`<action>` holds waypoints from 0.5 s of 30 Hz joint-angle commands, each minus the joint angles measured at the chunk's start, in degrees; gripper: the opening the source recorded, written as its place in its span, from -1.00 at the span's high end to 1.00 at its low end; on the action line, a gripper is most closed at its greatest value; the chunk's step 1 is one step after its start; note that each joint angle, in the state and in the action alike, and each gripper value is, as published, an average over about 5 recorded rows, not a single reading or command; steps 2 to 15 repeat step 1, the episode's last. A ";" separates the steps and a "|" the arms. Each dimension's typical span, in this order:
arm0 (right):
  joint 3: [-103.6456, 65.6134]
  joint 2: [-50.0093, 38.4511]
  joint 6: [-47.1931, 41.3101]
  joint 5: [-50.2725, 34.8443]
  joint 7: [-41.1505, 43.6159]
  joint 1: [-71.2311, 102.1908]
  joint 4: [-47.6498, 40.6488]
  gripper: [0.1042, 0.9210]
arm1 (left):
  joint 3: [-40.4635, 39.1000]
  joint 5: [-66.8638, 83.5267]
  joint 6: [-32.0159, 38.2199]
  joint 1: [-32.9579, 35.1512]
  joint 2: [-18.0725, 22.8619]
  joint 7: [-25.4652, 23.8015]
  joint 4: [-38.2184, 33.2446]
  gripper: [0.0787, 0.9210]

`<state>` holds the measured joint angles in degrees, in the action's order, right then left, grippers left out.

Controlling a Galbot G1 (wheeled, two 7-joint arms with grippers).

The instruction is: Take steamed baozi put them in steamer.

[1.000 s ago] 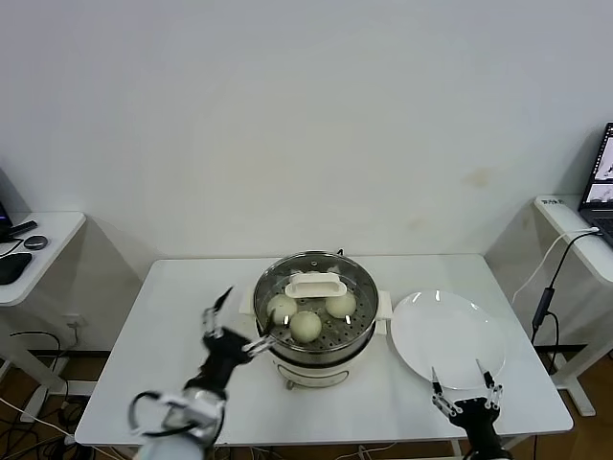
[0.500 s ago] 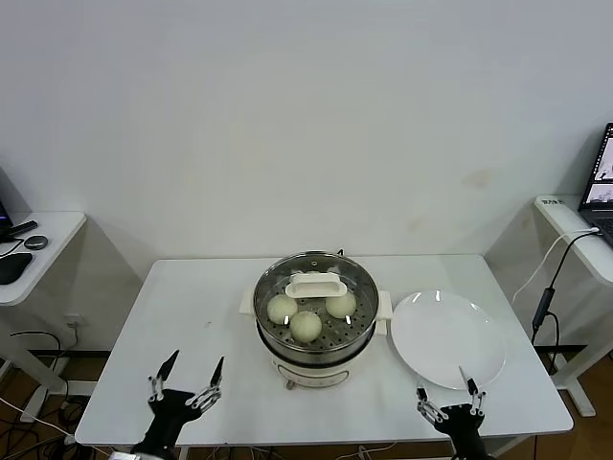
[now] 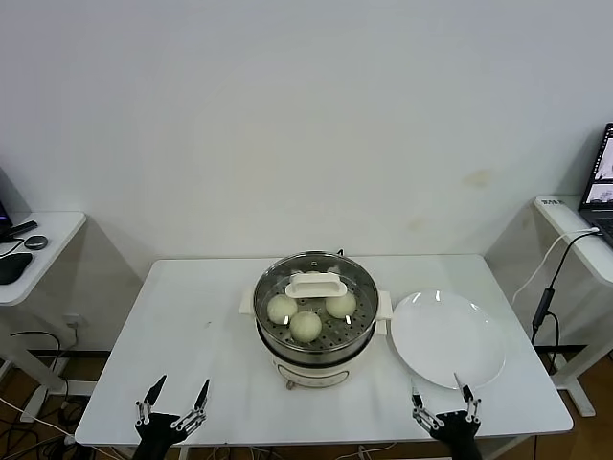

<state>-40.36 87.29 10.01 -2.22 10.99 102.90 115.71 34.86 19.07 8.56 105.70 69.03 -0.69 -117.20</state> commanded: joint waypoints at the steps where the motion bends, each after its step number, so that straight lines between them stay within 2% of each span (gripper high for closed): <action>1: 0.23 -0.24 -0.36 -0.63 0.06 1.00 0.69 -0.76 | 1.06 1.56 2.18 0.62 0.26 -1.27 2.72 -0.77; 15: 0.23 -0.24 -0.36 -0.63 0.06 1.00 0.69 -0.76 | 1.06 1.56 2.18 0.62 0.26 -1.27 2.72 -0.77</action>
